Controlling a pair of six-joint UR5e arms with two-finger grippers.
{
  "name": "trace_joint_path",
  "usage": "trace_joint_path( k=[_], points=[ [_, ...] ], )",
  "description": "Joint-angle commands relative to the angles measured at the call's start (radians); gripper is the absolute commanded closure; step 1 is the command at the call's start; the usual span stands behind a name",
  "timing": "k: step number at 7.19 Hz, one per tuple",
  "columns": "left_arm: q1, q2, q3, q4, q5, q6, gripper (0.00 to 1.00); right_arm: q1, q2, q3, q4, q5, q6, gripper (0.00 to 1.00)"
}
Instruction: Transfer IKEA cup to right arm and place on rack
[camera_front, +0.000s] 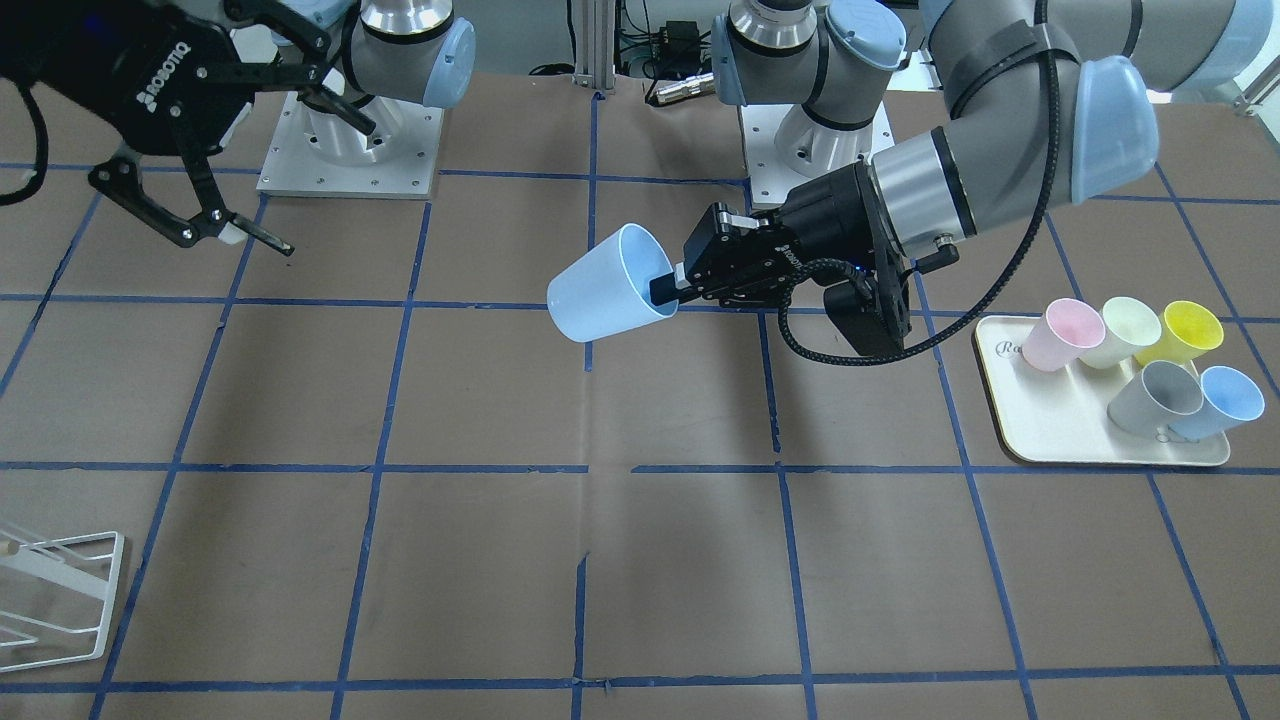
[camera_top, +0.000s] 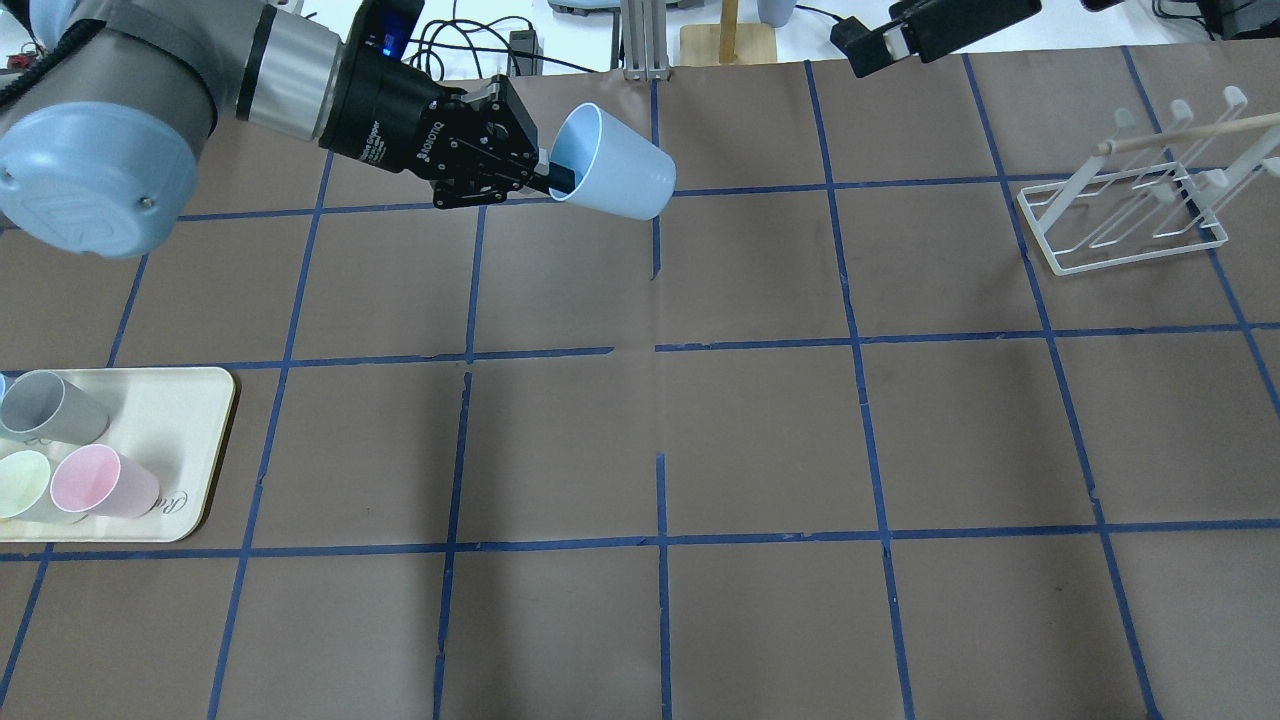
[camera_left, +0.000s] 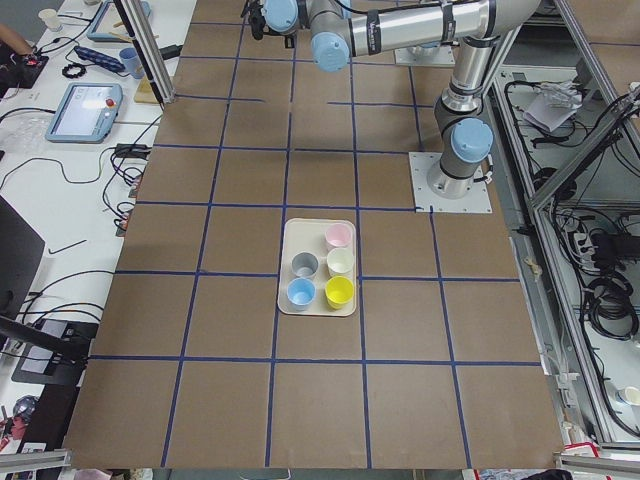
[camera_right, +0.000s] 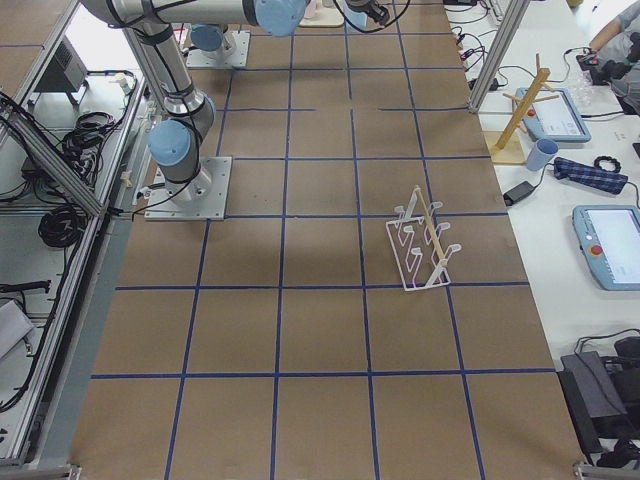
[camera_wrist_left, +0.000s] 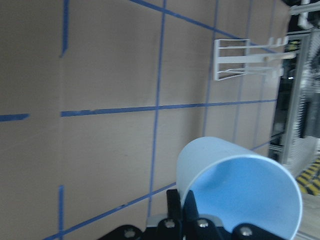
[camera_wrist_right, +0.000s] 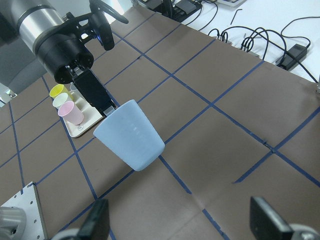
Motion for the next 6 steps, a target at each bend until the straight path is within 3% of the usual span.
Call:
trace_joint_path(
  k=[1,3,6],
  points=[
    [0.024,0.031,-0.171,0.033,-0.248,0.082,1.00,0.011,0.040,-0.016,0.043,0.117,-0.085,0.00],
    [0.013,0.109,-0.200,0.053,-0.256,0.076,1.00,0.108,0.054,-0.005,0.036,0.152,-0.112,0.00],
    [0.013,0.181,-0.285,0.056,-0.258,0.088,1.00,0.110,0.085,0.002,0.049,0.148,-0.139,0.00]
  ],
)
